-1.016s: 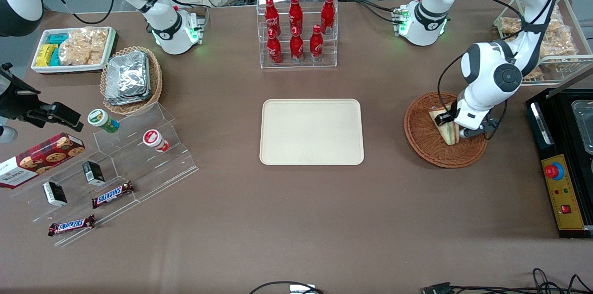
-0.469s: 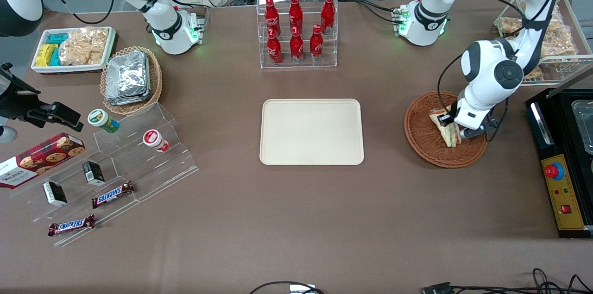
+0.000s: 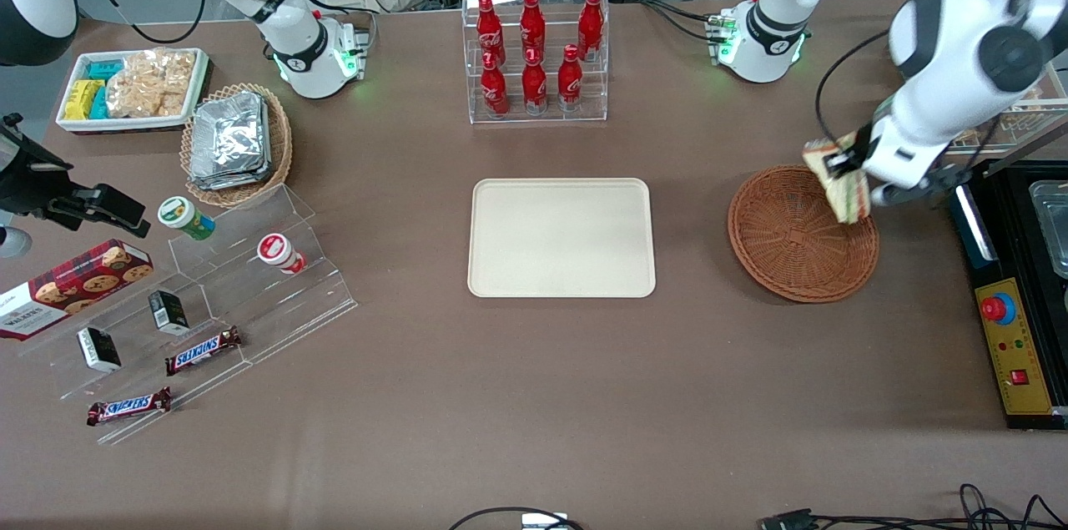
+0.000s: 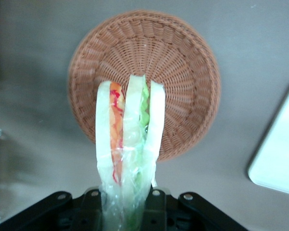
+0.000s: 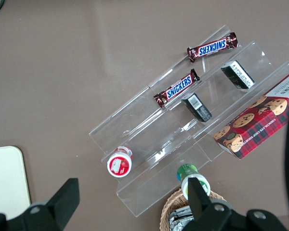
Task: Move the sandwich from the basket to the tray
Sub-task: 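Lift the sandwich out of the basket with the left gripper, then carry the sandwich over the cream tray and lower it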
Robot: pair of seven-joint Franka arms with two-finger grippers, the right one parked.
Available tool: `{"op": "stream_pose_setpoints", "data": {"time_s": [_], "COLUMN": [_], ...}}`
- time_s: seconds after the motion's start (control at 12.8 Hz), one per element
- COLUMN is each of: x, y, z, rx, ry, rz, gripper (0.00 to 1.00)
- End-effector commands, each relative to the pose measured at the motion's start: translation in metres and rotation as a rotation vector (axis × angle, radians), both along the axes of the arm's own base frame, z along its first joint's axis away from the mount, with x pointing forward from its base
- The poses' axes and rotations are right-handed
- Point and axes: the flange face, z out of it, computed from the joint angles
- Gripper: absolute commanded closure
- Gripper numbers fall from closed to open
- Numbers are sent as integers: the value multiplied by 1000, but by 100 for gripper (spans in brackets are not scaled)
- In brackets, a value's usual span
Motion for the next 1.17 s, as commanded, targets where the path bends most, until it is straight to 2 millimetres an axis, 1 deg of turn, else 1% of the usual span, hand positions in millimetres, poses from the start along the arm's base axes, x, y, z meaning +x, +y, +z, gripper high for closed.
{"op": "stream_pose_setpoints", "data": {"time_s": [0.0, 0.08, 0.16, 0.23, 0.31, 0.39, 0.47, 0.55, 0.78, 0.86, 0.94, 1.02, 1.09], "x": [30, 37, 42, 45, 47, 47, 44, 42, 31, 26, 17, 11, 6], "y": [-19, -27, -38, -52, -67, -87, -112, -145, -257, -289, -324, -349, -368], "z": [81, 106, 123, 136, 144, 150, 155, 155, 140, 137, 128, 121, 114], "rx": [8, 7, 6, 6, 7, 9, 14, 23, 17, 3, -8, -18, -27], "ry": [53, 73, 88, 87, 74, 59, 53, 54, 72, 77, 96, 103, 85], "rz": [-48, -56, -63, -85, -97, -101, -96, -78, -31, 0, 34, 72, 85], "gripper": [100, 100, 100, 100, 100, 100, 100, 100, 100, 100, 100, 100, 100]}}
